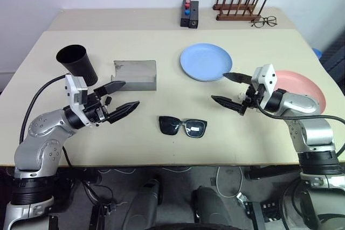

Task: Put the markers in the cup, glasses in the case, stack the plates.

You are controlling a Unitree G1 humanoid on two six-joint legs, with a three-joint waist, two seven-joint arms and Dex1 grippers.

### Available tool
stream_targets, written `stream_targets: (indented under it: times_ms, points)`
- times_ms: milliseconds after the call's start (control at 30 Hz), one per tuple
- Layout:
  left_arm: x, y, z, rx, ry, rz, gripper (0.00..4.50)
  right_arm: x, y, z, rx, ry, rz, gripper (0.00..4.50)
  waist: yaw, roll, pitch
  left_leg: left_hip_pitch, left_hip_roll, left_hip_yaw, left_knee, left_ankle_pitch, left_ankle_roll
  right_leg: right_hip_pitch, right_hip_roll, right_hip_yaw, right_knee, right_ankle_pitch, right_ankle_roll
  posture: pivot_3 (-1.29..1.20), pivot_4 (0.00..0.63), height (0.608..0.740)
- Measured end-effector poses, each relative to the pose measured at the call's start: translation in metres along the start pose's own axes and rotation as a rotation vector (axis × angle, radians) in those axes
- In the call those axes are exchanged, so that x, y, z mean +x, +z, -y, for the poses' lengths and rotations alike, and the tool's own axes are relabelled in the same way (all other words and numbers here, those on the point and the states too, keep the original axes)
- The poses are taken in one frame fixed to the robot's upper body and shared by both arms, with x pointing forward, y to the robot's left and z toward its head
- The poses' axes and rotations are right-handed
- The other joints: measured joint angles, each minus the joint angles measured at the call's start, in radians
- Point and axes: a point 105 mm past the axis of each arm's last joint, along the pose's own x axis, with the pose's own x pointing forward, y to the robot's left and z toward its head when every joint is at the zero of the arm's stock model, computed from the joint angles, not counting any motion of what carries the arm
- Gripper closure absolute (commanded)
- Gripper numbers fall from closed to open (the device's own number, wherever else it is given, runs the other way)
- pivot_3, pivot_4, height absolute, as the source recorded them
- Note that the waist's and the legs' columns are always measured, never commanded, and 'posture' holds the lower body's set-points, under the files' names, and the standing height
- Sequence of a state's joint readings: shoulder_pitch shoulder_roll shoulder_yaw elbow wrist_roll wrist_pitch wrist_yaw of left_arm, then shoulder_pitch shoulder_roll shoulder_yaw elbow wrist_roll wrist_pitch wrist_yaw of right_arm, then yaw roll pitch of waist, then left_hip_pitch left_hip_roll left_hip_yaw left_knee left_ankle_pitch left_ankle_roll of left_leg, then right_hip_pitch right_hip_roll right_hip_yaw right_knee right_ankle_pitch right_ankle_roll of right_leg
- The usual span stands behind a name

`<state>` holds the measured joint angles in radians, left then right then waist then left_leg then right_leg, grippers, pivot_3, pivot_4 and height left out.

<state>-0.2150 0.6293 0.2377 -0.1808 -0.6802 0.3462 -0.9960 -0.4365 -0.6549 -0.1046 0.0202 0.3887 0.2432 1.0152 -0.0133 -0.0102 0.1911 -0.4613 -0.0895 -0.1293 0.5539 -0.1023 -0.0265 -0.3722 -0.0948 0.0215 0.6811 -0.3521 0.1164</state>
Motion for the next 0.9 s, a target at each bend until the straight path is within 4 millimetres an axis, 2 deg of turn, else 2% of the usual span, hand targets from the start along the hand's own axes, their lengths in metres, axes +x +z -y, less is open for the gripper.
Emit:
stream_targets:
  times_ms: [333, 500, 667, 900]
  points:
    - [0.0, 0.0, 0.0, -0.001, -0.007, -0.001, 0.0, 0.002, -0.001, 0.001, -0.007, -0.018, -0.004, 0.04, 0.0, 0.0, 0.0, 0.0, 0.0, 0.0, 0.0, 0.0, 0.0, 0.0, 0.0, 0.0, 0.0, 0.0, 0.0, 0.0, 0.15, 0.74]
    - [-0.006, -0.002, -0.005, 0.008, -0.013, -0.032, 0.0, 0.003, 0.0, 0.001, -0.007, -0.029, 0.004, 0.04, 0.0, 0.0, 0.0, 0.0, 0.0, 0.0, 0.0, 0.0, 0.0, 0.0, 0.0, 0.0, 0.0, 0.0, 0.0, 0.0, 0.15, 0.74]
    - [-0.017, 0.002, -0.011, 0.035, 0.008, -0.046, 0.0, 0.018, 0.005, -0.001, 0.026, -0.033, 0.052, 0.04, -0.004, 0.0, 0.0, 0.0, 0.0, 0.0, 0.0, 0.0, 0.0, -0.001, 0.0, 0.0, 0.0, 0.0, 0.0, 0.0, 0.15, 0.74]
    - [-0.039, 0.011, -0.03, 0.061, 0.101, -0.084, 0.0, 0.045, 0.016, -0.009, 0.128, -0.023, 0.119, 0.04, -0.001, 0.0, 0.0, 0.0, 0.0, -0.001, 0.0, -0.001, -0.001, -0.001, 0.0, 0.0, 0.0, 0.0, 0.0, 0.0, 0.15, 0.74]
